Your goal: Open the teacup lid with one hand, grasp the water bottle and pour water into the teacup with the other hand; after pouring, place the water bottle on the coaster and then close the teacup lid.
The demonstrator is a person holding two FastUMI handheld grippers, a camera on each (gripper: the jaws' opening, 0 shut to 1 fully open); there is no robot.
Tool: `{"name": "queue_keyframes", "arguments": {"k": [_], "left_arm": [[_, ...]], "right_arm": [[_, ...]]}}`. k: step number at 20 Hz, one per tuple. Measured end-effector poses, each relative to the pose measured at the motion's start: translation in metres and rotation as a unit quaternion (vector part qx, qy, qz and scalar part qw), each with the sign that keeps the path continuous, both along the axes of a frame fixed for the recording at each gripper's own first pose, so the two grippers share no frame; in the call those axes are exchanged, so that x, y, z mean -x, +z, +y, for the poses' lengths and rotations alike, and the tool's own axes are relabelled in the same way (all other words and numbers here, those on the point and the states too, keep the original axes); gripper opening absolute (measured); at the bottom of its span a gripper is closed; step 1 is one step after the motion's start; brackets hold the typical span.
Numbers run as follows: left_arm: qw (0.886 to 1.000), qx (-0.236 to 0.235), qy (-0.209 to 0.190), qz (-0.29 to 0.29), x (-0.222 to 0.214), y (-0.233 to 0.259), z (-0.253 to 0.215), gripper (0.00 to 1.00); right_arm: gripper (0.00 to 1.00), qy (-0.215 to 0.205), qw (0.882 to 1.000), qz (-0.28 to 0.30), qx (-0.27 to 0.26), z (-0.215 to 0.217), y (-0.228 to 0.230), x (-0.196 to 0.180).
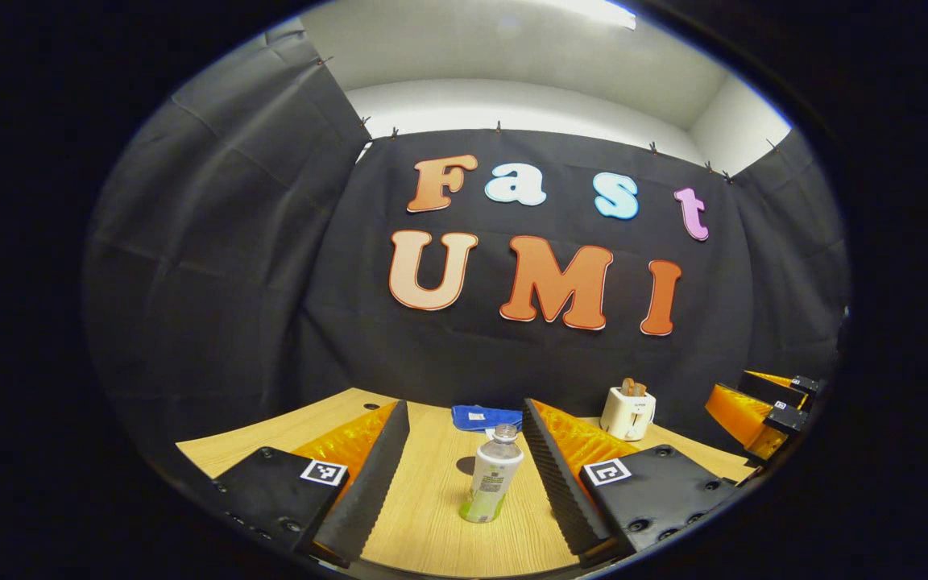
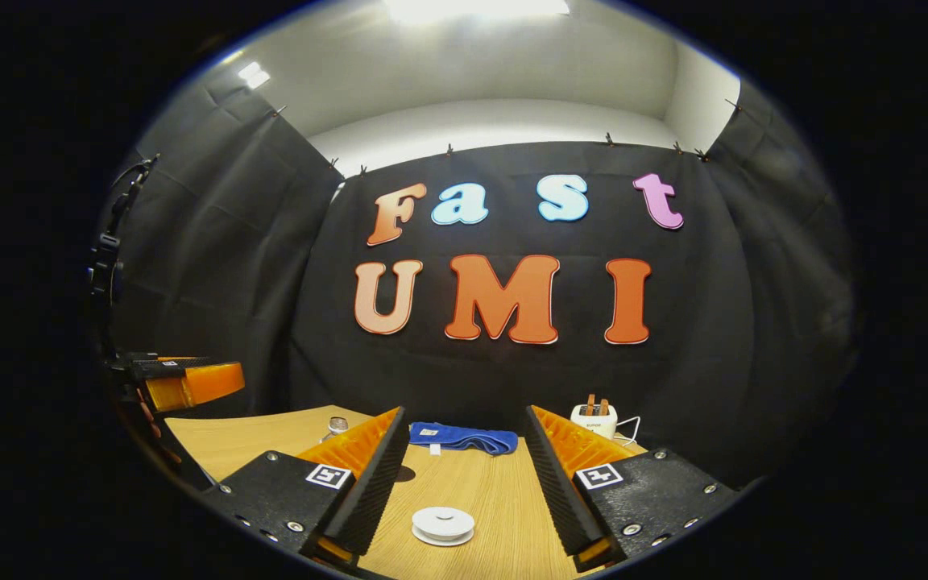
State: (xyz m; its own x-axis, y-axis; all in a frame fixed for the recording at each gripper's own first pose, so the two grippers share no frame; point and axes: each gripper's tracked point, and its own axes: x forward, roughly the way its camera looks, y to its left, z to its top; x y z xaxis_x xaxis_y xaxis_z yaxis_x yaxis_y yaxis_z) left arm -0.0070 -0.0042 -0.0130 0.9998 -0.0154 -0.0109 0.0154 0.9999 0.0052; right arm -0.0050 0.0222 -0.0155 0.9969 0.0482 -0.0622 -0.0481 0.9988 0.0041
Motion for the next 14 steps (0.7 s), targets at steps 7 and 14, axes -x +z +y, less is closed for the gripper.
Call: {"name": "queue_keyframes", "arguments": {"k": [7,14], "left_arm": [[1.000,-0.024,-0.005,-0.008,0.000,-0.002,-0.009,0.90],[0.999,-0.024,-0.009,-0.040,0.018,0.043,-0.012,0.89]], "right_arm": [[0.86,0.004,1.000,0.001,-0.009,0.009,0.006,-0.004],[0.86,-0.003,1.000,0.006,-0.031,-0.009,0.028,-0.002]]}}
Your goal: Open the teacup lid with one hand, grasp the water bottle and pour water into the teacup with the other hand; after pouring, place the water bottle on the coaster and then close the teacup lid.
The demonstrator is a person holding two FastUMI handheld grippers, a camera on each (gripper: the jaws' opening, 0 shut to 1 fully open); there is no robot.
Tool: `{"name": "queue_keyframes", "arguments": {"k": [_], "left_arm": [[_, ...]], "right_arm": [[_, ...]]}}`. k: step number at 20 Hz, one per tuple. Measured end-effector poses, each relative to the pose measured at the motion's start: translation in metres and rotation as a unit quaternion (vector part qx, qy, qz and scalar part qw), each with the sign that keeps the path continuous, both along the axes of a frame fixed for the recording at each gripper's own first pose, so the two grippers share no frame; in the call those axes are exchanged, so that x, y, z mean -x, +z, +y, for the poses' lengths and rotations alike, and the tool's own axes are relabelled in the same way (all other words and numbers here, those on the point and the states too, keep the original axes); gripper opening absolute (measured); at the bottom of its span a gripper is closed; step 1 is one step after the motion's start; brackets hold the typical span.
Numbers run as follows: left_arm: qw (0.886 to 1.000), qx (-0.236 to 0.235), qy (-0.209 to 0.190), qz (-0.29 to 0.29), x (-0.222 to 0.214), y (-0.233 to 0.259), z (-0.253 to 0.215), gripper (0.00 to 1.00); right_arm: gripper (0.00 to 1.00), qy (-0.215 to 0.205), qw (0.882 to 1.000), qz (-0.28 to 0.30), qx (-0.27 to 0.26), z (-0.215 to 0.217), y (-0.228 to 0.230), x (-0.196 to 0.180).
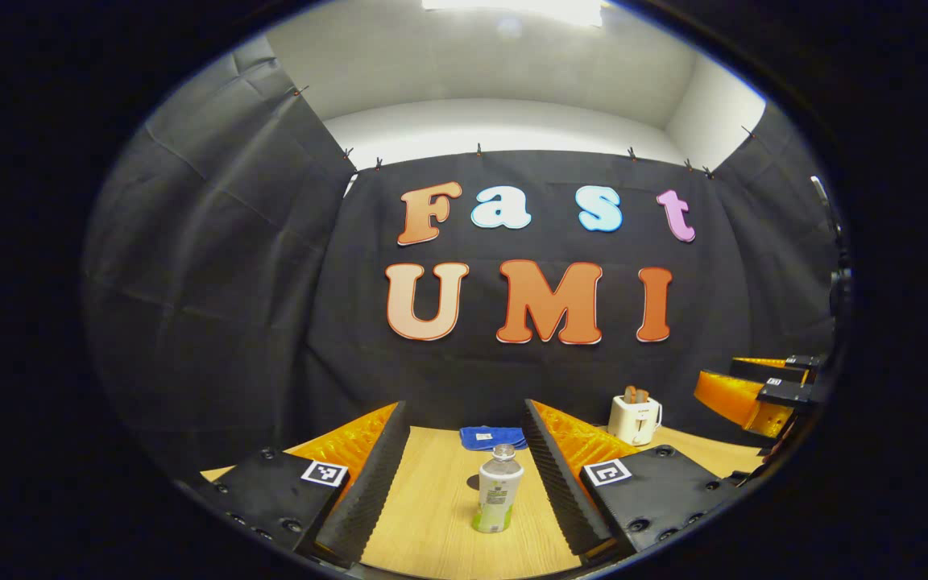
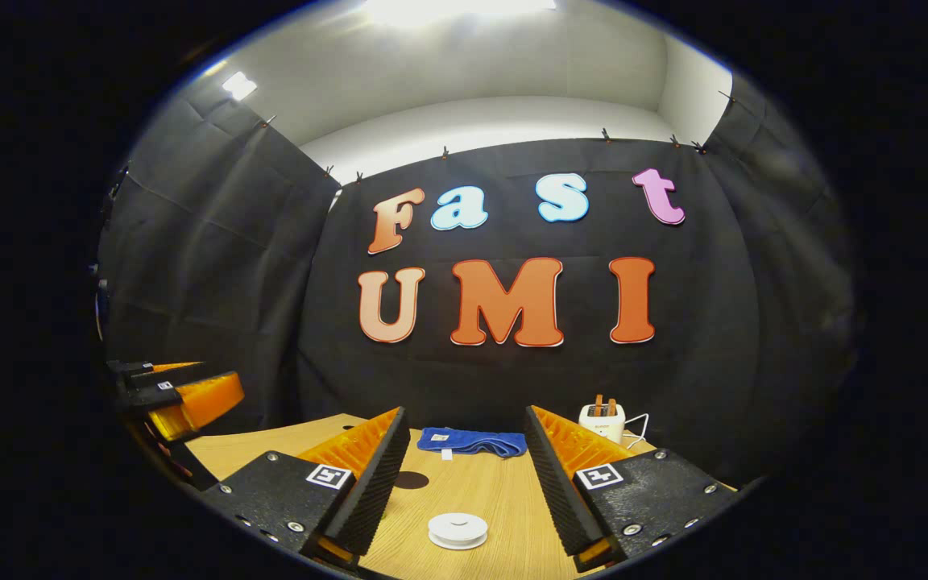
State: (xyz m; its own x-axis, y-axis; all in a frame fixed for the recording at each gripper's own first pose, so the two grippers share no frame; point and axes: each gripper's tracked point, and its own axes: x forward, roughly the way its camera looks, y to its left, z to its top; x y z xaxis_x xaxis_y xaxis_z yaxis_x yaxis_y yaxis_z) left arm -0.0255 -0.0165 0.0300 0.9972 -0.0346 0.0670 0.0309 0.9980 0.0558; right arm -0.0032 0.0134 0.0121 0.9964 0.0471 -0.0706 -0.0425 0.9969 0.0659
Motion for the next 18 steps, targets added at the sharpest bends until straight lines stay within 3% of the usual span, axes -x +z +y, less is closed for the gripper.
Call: {"name": "queue_keyframes", "arguments": {"k": [3,11,18], "left_arm": [[1.000,0.013,-0.001,-0.001,-0.001,0.005,0.002,0.91],[0.999,-0.044,-0.004,-0.009,-0.026,-0.009,-0.011,0.91],[1.000,-0.020,-0.019,0.005,-0.059,-0.030,-0.018,0.91]], "right_arm": [[0.86,0.010,1.000,-0.007,-0.002,0.003,0.007,0.003],[0.86,0.015,1.000,-0.008,0.015,0.002,-0.021,-0.011],[0.86,0.006,1.000,0.022,0.012,-0.011,-0.062,-0.034]]}}
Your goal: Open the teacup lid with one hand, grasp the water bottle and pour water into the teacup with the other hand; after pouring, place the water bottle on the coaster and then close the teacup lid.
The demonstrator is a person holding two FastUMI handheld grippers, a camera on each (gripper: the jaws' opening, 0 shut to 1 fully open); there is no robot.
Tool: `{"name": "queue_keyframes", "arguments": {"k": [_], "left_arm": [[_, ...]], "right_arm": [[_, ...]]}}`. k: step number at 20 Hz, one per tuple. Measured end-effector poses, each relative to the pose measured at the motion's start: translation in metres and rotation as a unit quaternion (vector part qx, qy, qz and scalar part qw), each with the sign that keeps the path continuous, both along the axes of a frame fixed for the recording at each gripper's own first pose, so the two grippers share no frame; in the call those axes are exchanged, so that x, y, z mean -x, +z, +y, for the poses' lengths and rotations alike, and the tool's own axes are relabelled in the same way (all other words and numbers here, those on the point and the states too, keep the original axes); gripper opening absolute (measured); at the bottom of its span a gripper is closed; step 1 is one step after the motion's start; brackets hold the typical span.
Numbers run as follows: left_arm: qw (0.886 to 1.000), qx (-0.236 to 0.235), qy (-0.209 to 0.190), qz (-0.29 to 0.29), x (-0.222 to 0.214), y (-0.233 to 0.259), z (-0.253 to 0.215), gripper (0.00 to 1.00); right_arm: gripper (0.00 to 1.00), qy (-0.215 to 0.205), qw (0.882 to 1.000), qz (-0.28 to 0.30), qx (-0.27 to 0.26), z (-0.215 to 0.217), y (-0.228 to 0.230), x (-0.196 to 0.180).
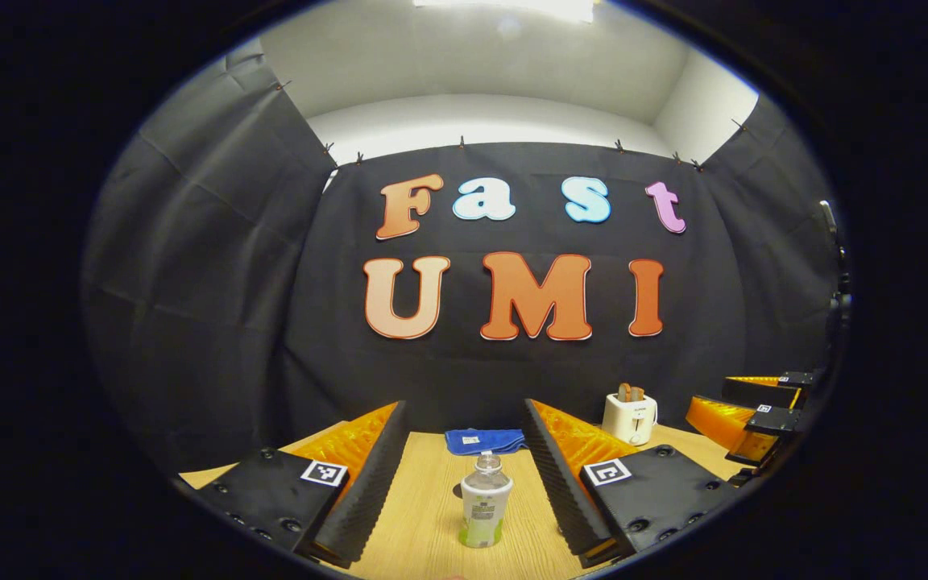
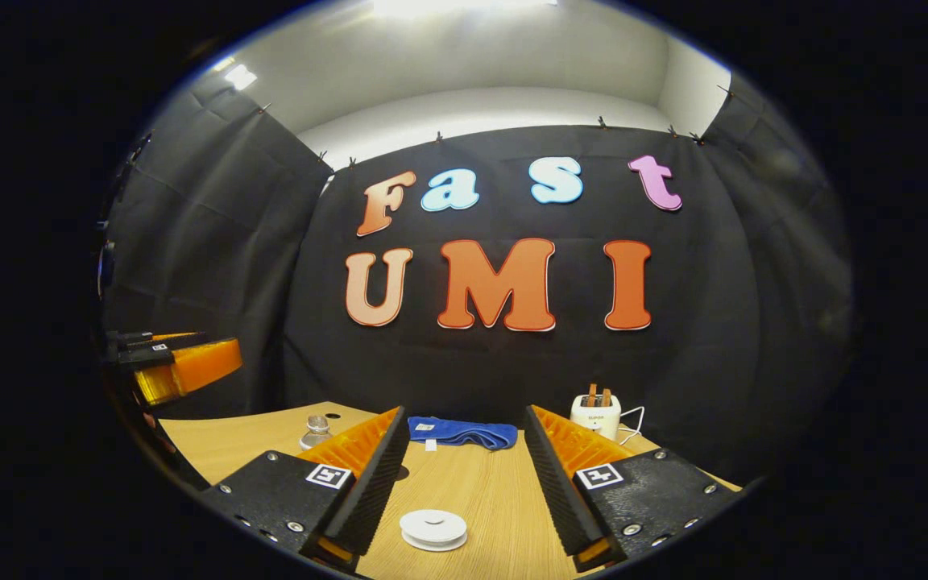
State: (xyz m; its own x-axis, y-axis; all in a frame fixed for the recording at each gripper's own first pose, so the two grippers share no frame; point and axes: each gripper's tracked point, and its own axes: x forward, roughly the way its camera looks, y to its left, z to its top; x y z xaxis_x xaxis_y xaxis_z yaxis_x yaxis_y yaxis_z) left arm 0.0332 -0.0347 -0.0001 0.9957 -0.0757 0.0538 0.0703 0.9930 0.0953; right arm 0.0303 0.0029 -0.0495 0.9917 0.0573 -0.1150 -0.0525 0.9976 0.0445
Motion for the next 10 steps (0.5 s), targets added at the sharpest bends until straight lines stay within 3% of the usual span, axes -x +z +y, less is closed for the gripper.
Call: {"name": "queue_keyframes", "arguments": {"k": [3,7,10], "left_arm": [[1.000,0.016,-0.003,0.013,-0.014,-0.013,-0.001,0.91],[1.000,-0.015,0.011,-0.011,-0.021,-0.014,0.007,0.91],[1.000,-0.028,0.003,-0.004,-0.027,-0.027,0.007,0.91]], "right_arm": [[0.86,0.005,1.000,-0.001,-0.022,-0.004,-0.007,-0.014],[0.86,-0.009,1.000,-0.001,-0.004,-0.012,-0.033,-0.033],[0.86,0.012,1.000,0.023,-0.004,0.006,-0.056,-0.039]]}}
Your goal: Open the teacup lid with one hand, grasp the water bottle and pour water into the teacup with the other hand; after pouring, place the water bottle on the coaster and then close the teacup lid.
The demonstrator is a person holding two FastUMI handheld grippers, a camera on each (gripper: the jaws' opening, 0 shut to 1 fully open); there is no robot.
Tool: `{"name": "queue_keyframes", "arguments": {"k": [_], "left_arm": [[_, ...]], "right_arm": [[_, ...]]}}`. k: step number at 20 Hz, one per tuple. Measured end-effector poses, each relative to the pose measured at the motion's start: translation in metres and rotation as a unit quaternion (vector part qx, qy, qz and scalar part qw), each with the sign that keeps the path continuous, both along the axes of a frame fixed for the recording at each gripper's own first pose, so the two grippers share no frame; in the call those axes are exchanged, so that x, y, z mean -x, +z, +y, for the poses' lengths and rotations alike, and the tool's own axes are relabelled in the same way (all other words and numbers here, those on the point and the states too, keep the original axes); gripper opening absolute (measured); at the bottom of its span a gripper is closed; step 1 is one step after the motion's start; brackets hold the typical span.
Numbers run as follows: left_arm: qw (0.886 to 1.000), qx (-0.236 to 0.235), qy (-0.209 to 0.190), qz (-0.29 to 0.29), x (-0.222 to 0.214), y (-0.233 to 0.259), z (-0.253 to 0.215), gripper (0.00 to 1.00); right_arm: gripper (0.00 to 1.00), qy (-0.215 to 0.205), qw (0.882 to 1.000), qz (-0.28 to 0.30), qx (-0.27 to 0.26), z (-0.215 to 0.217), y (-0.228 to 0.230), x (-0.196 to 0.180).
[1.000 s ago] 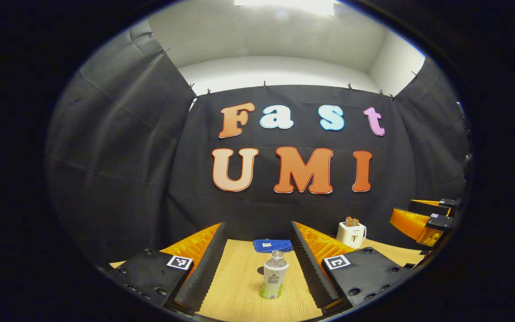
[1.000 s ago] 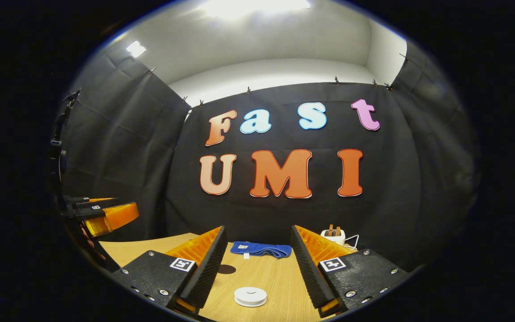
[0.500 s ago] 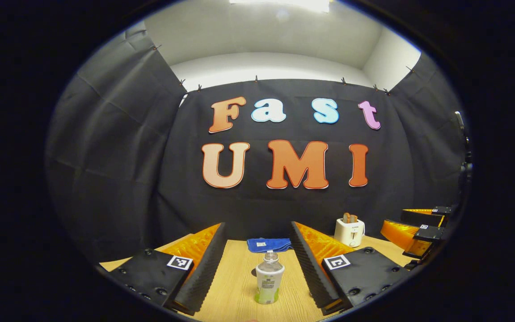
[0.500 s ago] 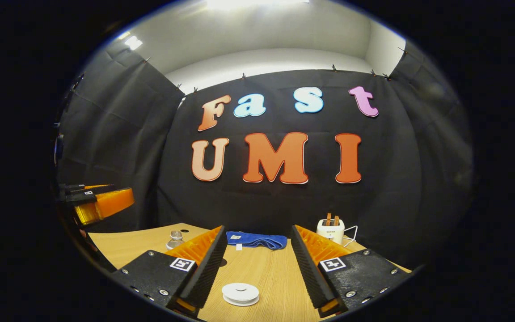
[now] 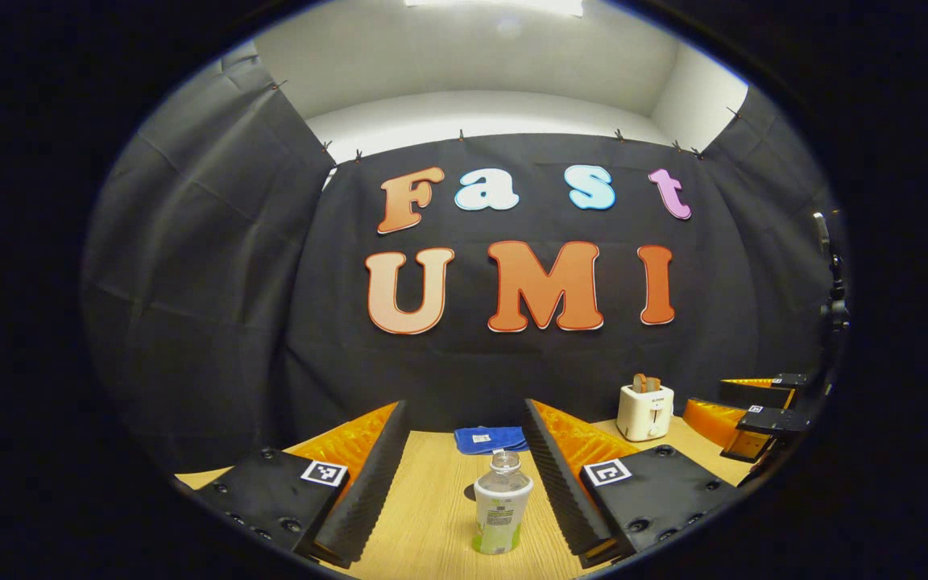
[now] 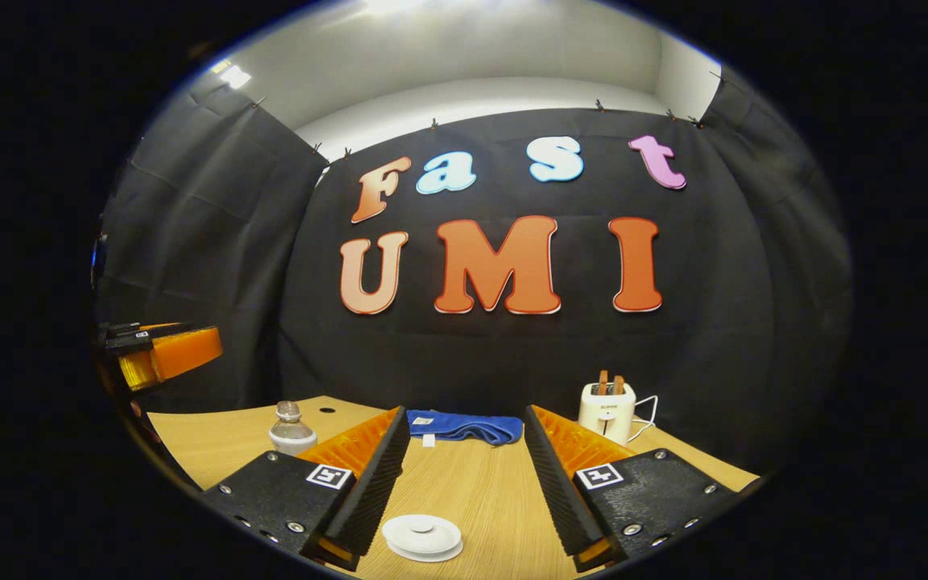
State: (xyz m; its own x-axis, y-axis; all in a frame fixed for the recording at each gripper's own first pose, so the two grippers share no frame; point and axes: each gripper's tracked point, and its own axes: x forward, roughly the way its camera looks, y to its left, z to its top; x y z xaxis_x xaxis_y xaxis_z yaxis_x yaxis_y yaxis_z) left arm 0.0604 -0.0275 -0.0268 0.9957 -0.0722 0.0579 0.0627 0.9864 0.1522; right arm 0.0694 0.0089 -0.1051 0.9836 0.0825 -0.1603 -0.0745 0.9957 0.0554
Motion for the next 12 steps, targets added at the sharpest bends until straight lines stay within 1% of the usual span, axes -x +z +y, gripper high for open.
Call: {"name": "queue_keyframes", "arguments": {"k": [3,6,10,12], "left_arm": [[1.000,-0.016,0.003,-0.004,-0.009,-0.007,0.007,0.91],[0.999,-0.026,0.016,0.023,-0.017,-0.031,0.014,0.91],[0.999,-0.019,0.011,0.044,-0.019,-0.051,0.019,0.90],[0.998,-0.018,0.004,0.056,-0.021,-0.061,0.015,0.91]], "right_arm": [[0.86,0.004,0.999,0.017,0.028,0.006,-0.023,-0.007],[0.86,0.030,0.998,0.052,0.028,0.027,-0.052,-0.005],[0.84,0.052,0.992,0.102,0.049,0.038,-0.095,0.005],[0.81,0.052,0.989,0.122,0.064,0.036,-0.112,0.007]]}}
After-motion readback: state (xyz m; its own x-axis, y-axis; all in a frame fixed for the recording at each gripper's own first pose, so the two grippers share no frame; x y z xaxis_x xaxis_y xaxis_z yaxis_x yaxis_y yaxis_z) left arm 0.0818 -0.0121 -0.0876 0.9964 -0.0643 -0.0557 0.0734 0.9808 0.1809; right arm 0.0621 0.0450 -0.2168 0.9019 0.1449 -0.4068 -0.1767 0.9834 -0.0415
